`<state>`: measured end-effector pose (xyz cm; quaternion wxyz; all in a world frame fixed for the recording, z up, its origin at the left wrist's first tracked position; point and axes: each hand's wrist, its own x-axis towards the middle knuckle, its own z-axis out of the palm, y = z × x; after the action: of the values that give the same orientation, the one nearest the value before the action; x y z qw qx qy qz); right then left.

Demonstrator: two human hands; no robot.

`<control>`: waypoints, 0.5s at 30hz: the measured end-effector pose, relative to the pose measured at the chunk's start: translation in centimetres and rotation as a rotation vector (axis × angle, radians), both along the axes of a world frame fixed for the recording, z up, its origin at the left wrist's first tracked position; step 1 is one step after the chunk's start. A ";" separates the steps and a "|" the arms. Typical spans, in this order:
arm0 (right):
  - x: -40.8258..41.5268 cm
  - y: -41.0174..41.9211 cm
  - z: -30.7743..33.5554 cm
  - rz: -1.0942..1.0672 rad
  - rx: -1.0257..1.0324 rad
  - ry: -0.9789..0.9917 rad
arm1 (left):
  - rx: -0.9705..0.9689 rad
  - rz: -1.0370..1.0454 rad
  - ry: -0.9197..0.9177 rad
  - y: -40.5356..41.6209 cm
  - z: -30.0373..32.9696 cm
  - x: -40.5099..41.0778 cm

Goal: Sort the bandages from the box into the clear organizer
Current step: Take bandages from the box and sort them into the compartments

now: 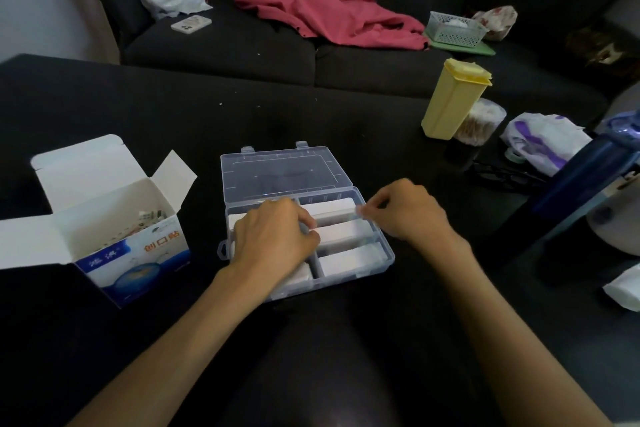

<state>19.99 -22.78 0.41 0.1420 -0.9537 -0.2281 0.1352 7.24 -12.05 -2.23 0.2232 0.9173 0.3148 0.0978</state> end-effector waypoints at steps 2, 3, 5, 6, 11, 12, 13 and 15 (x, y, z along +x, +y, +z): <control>1.1 -0.7 0.5 -0.065 0.061 0.075 | 0.000 0.004 -0.005 0.0 0.0 0.0; 1.4 -1.0 0.4 -0.087 0.061 0.117 | 0.002 0.002 -0.008 0.0 0.0 0.0; 1.6 -1.1 0.0 -0.095 0.036 0.205 | 0.010 -0.007 -0.005 0.1 0.0 -0.1; 1.5 -1.1 -0.2 -0.088 0.025 0.232 | 0.014 -0.008 0.002 0.1 0.0 -0.1; 1.0 -1.0 0.0 -0.031 -0.047 0.286 | -0.005 -0.002 0.015 0.8 0.2 -0.6; 0.8 -1.0 0.3 -0.015 -0.057 0.275 | -0.011 -0.003 0.008 0.8 0.3 -0.7; 0.6 -1.1 0.6 -0.002 -0.053 0.255 | -0.012 -0.009 0.005 0.9 0.4 -0.8; 0.0 -1.1 1.5 0.029 0.004 0.235 | -0.010 -0.040 0.021 0.8 0.5 -0.9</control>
<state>20.04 -23.84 1.86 0.1678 -0.9276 -0.2239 0.2477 6.32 -11.28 -1.72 0.2262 0.9233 0.2992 0.0824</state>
